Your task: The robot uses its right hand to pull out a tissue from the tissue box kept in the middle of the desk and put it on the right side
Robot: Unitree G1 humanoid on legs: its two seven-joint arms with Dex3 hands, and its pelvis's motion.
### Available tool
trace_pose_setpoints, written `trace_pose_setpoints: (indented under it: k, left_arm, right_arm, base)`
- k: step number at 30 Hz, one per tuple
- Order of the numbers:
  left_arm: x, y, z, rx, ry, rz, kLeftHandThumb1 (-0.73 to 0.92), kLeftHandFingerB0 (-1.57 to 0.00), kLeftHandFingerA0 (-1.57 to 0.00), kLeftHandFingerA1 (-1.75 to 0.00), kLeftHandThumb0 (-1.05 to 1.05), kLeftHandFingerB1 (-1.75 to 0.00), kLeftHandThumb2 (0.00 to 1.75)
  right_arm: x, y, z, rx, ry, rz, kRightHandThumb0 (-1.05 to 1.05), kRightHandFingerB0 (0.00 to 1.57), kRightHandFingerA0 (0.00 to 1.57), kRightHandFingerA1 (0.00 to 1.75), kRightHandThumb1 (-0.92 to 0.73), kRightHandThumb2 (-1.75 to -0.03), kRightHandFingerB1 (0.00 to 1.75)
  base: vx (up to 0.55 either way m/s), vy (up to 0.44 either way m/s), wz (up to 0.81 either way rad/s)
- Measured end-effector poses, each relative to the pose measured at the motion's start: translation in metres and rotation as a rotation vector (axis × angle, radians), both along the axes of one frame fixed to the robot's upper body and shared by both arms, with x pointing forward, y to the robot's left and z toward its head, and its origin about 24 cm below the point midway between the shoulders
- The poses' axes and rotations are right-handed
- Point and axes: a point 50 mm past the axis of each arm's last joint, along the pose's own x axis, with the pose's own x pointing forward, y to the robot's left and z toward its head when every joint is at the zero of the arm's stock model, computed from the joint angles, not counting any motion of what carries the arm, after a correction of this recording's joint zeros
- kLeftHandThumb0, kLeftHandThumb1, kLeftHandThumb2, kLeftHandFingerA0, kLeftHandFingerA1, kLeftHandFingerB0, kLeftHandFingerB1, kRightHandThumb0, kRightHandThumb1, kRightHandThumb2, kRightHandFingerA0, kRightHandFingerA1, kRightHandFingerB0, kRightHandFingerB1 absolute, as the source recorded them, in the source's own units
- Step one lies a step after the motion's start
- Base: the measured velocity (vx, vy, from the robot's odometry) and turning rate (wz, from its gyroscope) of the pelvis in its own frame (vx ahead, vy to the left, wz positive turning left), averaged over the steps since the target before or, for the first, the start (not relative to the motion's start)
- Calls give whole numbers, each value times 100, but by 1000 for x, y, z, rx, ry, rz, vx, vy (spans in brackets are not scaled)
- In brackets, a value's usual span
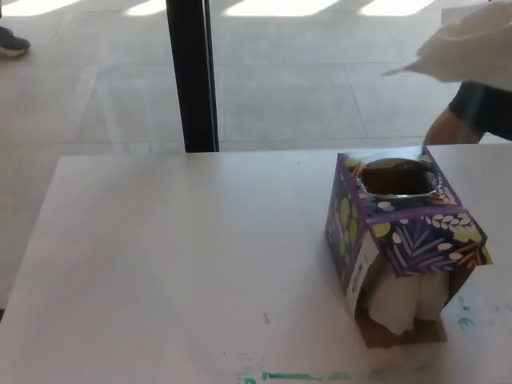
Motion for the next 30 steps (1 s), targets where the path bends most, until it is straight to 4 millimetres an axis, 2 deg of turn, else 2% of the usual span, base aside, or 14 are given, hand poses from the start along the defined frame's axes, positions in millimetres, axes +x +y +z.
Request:
trace_pose_setpoints:
  k: [5, 6, 7, 10, 14, 19, 20, 21, 24, 25, 26, 27, 28, 30]
  left_arm:
    - [1, 0, 0, 0, -2, -1, 80, -46, -66, -60, -105, -83, 99]
    - [0, 0, 0, 0, -1, -1, 81, -45, -67, -59, -105, -80, 97]
    - [0, 0, 0, 0, 0, -1, 81, -45, -67, -59, -105, -80, 97]
    - [2, 0, 0, 0, -3, -2, 81, -46, -67, -61, -105, -81, 97]
    - [1, 0, 0, 0, -1, -2, 81, -48, -67, -59, -105, -83, 98]
    - [5, -1, 2, 6, -8, -12, 80, -48, -67, -60, -105, -82, 98]
    - [6, -1, 2, 7, -10, -14, 80, -47, -68, -60, -105, -81, 99]
    - [6, -1, 2, 8, -10, -14, 80, -47, -68, -60, -105, -81, 99]
    - [5, -1, 2, 7, -9, -12, 79, -47, -67, -59, -105, -82, 99]
    - [6, -1, 2, 6, -10, -12, 80, -46, -65, -60, -105, -82, 99]
    - [6, -1, 2, 6, -10, -11, 79, -47, -67, -60, -105, -82, 98]
    - [6, -1, 2, 6, -11, -12, 79, -47, -67, -60, -105, -82, 98]
    - [6, -1, 2, 6, -11, -12, 79, -48, -67, -59, -105, -82, 98]
    - [6, -1, 2, 5, -12, -13, 80, -47, -68, -60, -105, -81, 98]
  right_arm:
    - [-8, -27, 6, 71, -21, -100, -20, 87, 90, 165, -56, -95, 103]
    - [-9, -30, 5, 71, -20, -115, -24, 83, 84, 168, -71, -63, 95]
    - [-11, -34, 3, 72, -15, -133, -24, 83, 84, 168, -71, -63, 95]
    - [-17, -50, -17, 35, 37, -194, -25, 86, 82, 158, -68, -63, 94]
    - [-25, -64, -55, -49, 164, -259, -27, 79, 79, 155, -72, -61, 61]
    - [-30, -62, -93, -169, 336, -288, -28, 82, 80, 152, -69, -65, 62]
    - [-31, -61, -99, -191, 364, -289, -30, 75, 76, 164, -72, -63, 100]
    - [-32, -59, -106, -211, 391, -287, -30, 75, 76, 164, -72, -63, 100]
    - [-36, -54, -129, -272, 492, -276, -33, 77, 75, 149, -72, -65, 79]
    - [-36, -52, -134, -287, 517, -273, -39, 79, 91, 122, -55, -93, 88]
    - [-37, -49, -140, -312, 555, -269, -33, 77, 76, 145, -68, -63, 73]
    - [-37, -47, -144, -327, 579, -266, -33, 77, 76, 145, -68, -63, 73]
    - [-37, -45, -148, -339, 605, -262, -33, 71, 76, 117, -70, -61, 58]
    - [-37, -41, -155, -360, 654, -255, -33, 67, 78, 107, -72, -60, 52]
  base:
    - [0, 0, 0]
    - [0, 0, 0]
    - [0, 0, 0]
    - [0, 0, 0]
    - [0, 0, 0]
    - [0, 0, 0]
    - [0, 0, 0]
    - [0, 0, 0]
    - [0, 0, 0]
    - [0, 0, 0]
    - [0, 0, 0]
    - [0, 0, 0]
    - [0, 0, 0]
    - [0, 0, 0]
